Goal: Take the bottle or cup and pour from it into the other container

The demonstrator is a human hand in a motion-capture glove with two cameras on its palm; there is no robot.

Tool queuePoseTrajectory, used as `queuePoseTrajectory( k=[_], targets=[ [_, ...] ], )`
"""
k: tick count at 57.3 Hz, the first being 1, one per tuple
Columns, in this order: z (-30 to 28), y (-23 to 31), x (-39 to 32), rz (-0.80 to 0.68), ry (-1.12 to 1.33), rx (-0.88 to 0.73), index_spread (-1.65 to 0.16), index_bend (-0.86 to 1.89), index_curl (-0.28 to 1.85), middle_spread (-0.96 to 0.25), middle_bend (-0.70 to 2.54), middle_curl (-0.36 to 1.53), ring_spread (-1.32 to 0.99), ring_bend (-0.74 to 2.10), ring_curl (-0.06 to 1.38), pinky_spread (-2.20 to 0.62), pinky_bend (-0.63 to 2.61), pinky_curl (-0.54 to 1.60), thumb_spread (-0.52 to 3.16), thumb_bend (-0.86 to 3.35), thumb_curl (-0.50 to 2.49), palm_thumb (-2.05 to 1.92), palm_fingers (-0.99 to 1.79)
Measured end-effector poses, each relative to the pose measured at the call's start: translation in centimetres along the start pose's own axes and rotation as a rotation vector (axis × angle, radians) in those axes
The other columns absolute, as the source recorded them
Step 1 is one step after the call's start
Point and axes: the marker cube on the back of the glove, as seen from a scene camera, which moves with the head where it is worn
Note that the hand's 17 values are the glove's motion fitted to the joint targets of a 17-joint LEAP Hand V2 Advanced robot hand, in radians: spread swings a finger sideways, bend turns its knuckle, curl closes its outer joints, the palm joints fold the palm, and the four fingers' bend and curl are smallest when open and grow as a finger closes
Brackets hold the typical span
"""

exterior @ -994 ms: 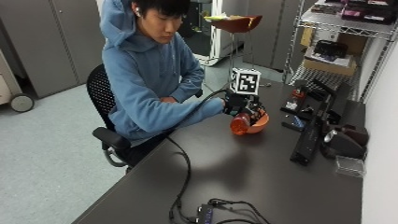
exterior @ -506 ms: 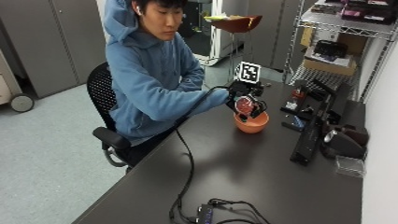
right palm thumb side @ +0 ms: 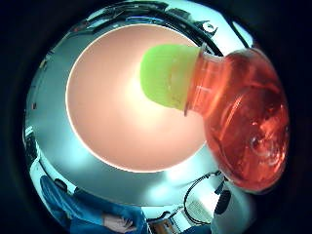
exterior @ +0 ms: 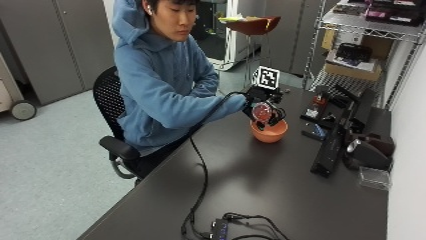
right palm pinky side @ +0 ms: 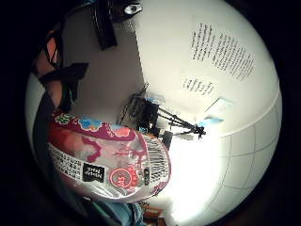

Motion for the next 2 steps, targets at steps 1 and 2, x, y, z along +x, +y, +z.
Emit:
queuePoseTrajectory(
  k=[1, 2],
  targets=[
    [-0.03, 0.01, -0.03, 0.000, -0.001, 0.000, -0.14, 0.12, 0.31, -0.10, 0.37, 0.55, -0.18, 0.53, 0.50, -0.26, 0.44, 0.42, 0.02, -0.04, 0.71, 1.14, 1.13],
    [-0.05, 0.00, -0.07, 0.000, -0.002, 0.000, -0.14, 0.12, 0.31, -0.10, 0.37, 0.55, -0.18, 0.53, 0.50, -0.26, 0.44, 0.42, 0.02, -0.04, 0.71, 1.14, 1.13]
  ],
)
